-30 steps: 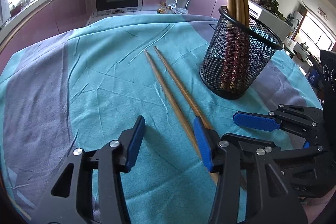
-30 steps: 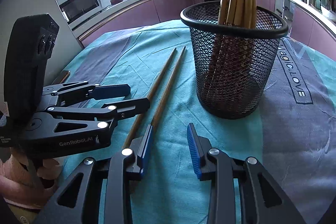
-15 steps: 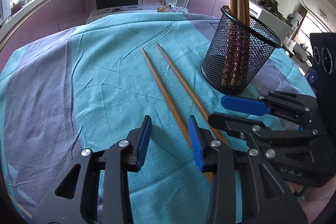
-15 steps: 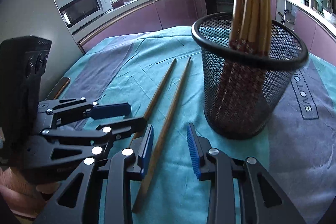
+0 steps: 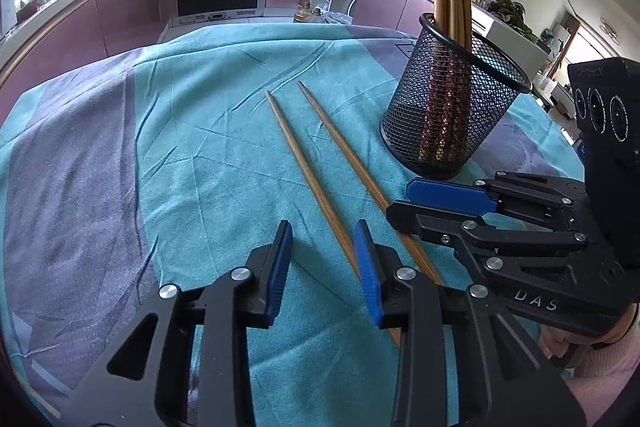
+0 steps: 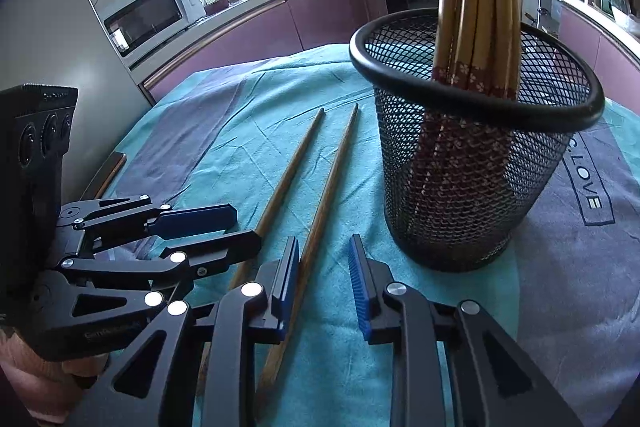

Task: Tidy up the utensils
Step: 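Lower both open grippers toward the two chopsticks on the cloth, then close the left gripper on one chopstick while the right gripper grasps the other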

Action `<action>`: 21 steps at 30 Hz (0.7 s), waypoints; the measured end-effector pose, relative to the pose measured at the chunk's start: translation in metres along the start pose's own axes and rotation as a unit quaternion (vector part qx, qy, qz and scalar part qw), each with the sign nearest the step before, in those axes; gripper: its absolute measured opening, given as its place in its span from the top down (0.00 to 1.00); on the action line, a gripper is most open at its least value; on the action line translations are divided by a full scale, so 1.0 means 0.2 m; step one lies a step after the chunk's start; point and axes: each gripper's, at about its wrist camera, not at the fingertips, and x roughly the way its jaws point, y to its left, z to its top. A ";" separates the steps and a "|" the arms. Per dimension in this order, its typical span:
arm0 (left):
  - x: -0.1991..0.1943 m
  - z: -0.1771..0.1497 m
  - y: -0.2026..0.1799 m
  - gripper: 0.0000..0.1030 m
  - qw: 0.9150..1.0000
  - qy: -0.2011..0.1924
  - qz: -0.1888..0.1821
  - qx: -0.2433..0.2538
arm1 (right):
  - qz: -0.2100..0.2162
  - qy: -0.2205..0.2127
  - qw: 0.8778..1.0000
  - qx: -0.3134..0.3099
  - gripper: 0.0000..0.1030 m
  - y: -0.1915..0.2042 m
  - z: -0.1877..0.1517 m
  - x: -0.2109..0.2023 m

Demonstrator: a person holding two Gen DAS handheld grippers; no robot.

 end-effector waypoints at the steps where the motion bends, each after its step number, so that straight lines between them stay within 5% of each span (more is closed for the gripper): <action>1: 0.00 0.00 0.00 0.70 1.000 -0.001 -0.001 -0.001 | -0.004 0.000 1.000 0.001 0.77 0.01 0.01 0.00; 17: 0.10 0.15 0.05 0.73 1.000 0.009 0.002 -0.002 | -0.008 -0.008 1.000 0.027 0.85 -0.01 0.05 0.05; 21: 0.11 0.16 0.04 0.89 1.000 0.009 -0.012 -0.005 | 0.001 -0.016 0.999 0.041 0.93 -0.03 0.04 0.03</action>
